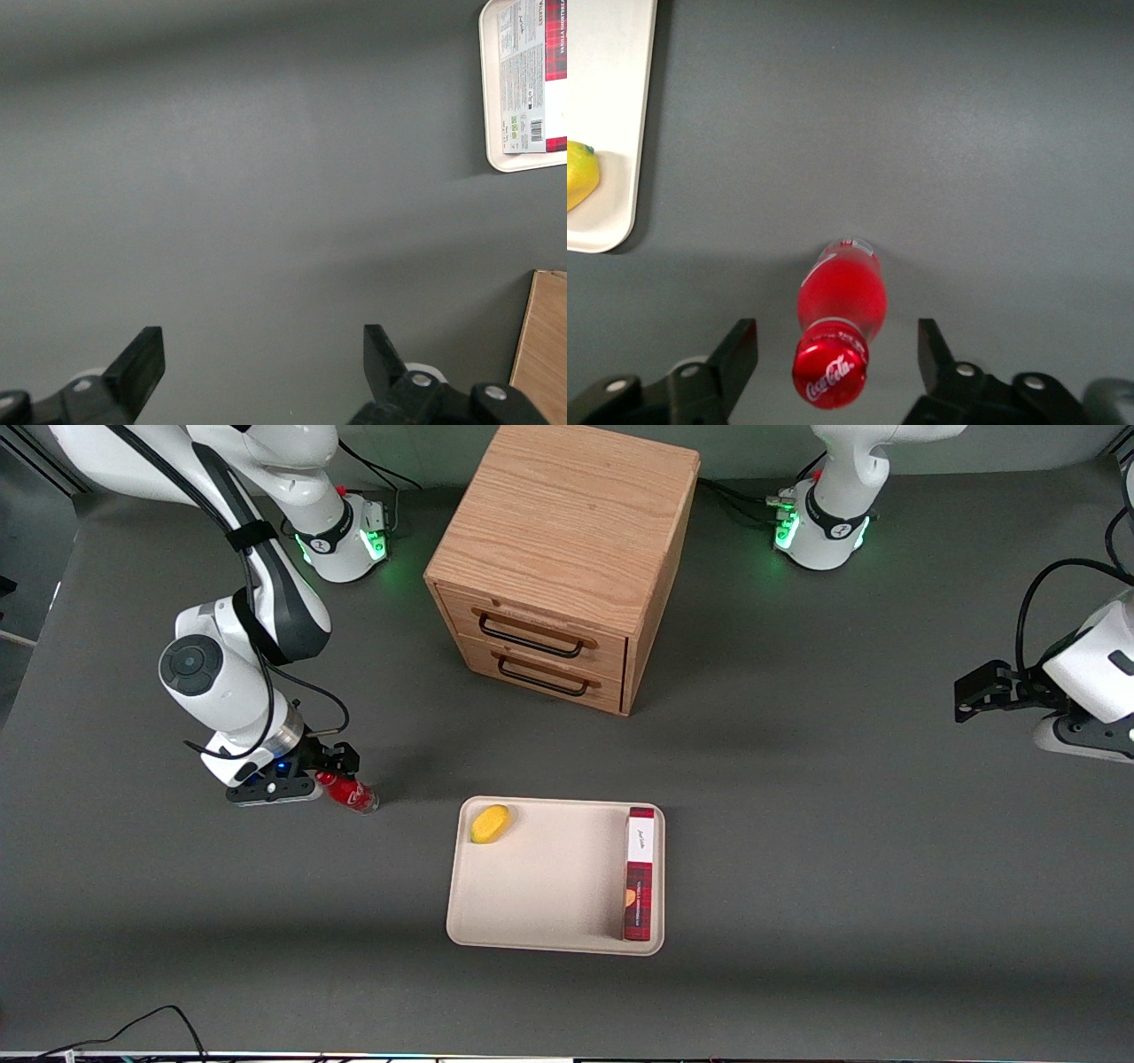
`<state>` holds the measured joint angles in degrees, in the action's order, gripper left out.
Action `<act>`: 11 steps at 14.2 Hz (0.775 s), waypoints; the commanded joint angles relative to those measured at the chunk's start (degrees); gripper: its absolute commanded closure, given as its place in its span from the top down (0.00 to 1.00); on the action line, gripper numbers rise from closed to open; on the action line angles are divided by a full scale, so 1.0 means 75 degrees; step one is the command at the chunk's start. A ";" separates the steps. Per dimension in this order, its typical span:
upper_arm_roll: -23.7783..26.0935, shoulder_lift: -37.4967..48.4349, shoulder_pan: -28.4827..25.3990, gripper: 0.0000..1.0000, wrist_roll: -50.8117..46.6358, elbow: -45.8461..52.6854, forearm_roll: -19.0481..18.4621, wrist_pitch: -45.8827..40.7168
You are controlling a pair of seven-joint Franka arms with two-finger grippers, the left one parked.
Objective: Place coke bottle on tray
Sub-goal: 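Close the right gripper around the bottle's neck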
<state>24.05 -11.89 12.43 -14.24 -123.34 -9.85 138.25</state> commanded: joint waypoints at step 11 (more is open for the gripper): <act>0.0099 0.0214 0.0006 0.00 -0.0410 0.0143 -0.0632 -0.0197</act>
<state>24.50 -11.86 12.44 -15.41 -123.27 -12.53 138.31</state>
